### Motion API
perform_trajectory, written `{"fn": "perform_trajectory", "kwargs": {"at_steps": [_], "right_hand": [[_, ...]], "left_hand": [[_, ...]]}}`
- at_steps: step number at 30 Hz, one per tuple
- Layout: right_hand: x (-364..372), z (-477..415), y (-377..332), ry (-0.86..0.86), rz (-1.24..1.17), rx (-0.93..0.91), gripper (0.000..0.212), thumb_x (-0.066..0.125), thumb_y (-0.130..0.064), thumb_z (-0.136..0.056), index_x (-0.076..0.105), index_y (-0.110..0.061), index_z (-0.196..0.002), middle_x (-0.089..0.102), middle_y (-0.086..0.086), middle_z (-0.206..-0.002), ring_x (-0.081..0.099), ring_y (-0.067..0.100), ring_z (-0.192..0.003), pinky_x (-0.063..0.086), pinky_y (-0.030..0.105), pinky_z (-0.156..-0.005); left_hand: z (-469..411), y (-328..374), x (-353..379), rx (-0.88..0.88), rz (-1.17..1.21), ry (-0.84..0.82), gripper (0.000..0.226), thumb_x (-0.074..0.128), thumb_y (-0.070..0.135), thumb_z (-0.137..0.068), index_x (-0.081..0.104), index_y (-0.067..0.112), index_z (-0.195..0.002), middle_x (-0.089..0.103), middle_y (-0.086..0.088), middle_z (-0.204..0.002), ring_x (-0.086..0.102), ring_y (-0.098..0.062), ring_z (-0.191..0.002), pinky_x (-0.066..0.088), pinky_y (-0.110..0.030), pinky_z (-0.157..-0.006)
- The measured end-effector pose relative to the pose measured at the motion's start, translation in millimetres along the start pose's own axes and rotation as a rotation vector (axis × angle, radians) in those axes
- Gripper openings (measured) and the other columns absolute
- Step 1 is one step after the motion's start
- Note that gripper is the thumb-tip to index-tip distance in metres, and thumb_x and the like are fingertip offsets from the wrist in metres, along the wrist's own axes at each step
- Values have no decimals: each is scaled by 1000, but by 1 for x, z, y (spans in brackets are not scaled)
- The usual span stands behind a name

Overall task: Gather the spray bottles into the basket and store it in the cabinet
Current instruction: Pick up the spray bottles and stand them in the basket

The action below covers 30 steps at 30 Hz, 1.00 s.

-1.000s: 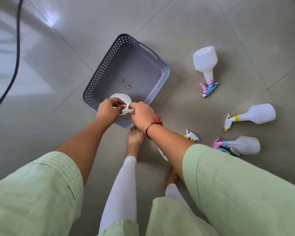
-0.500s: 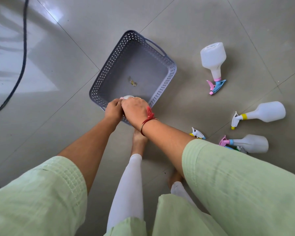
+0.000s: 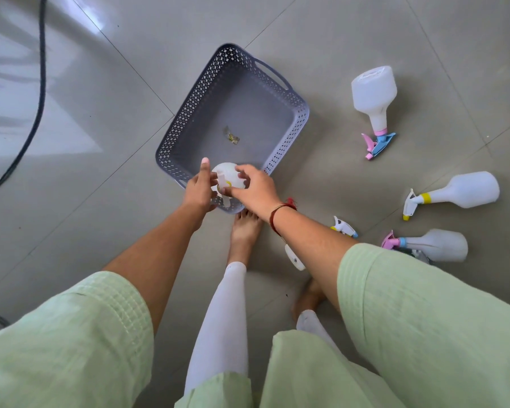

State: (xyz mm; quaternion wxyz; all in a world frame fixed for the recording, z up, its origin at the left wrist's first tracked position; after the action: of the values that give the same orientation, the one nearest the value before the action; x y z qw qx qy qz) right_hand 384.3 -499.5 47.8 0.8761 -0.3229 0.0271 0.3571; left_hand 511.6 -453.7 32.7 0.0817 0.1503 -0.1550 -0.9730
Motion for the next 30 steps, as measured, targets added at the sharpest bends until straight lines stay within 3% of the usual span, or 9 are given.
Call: {"fn": "perform_trajectory", "kwargs": {"at_steps": [4,7,10,13,18,21,24,28,30], "right_hand": [[-13,7,14,98,-92,22,62,79,-28,-71,54,-14,-125,48,13,-127,51,24,-116,39,28,-103],[-35,16,43,145,-111,99,54,74,-28,-77,54,-13,-125,46,14,-127,51,26,-115,42,34,-102],[-61,28,82,171,-36,173,46,68,-29,-83,55,-12,-123,48,15,-128,54,28,-114,39,29,-102],[-80,41,122,140,4,251,39,63,-26,-86,56,-10,-121,47,16,-130,54,29,-114,40,31,-101],[-100,68,178,138,47,367,36,58,-22,-88,57,-8,-120,53,16,-128,52,27,-118,41,33,-100],[-100,83,201,123,-1,427,37,56,-24,-89,56,-9,-122,51,16,-130,52,28,-117,44,38,-97],[-96,89,212,101,-38,431,37,56,-26,-90,56,-9,-122,51,16,-129,51,27,-117,40,31,-97],[-94,90,214,84,-83,432,37,56,-27,-90,55,-8,-122,54,15,-126,52,27,-115,41,29,-94],[-96,88,213,77,-93,419,38,55,-28,-90,54,-8,-123,55,15,-126,52,27,-116,40,28,-95]], "left_hand": [[4,8,-15,190,-189,213,53,31,54,-96,59,9,-105,60,-6,-107,55,-27,-110,36,-29,-85],[11,15,-13,287,-377,219,57,40,66,-86,55,14,-102,60,-2,-97,59,-27,-105,40,-31,-82],[17,20,-2,310,-653,224,81,53,74,-73,43,15,-127,65,-10,-113,59,-32,-112,48,-41,-90],[17,22,14,308,-782,240,68,60,50,-80,36,10,-129,61,-18,-123,55,-39,-116,45,-43,-89],[21,18,28,200,-642,287,59,56,30,-82,37,6,-132,54,-20,-130,53,-40,-117,47,-46,-97],[22,14,30,216,-646,306,64,58,38,-81,34,9,-132,53,-20,-132,53,-42,-117,48,-49,-97],[24,8,20,236,-656,356,71,57,53,-79,32,9,-128,55,-19,-130,54,-41,-116,46,-46,-96],[28,-15,7,38,-465,358,81,54,66,-73,27,13,-129,61,-21,-121,66,-36,-95,54,-46,-90],[46,-26,50,150,-685,243,63,47,50,-90,29,11,-136,55,-24,-131,63,-33,-102,49,-41,-96]]}}
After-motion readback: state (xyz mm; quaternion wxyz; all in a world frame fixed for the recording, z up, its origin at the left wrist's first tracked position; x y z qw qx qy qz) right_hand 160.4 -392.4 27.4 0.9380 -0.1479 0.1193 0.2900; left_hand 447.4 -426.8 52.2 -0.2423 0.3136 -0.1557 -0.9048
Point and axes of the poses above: each hand's wrist, its own z-axis away from the middle knuckle, its own x-axis out of the palm, y = z × x, the point moved 6 cm from there along -z, towards the middle knuckle
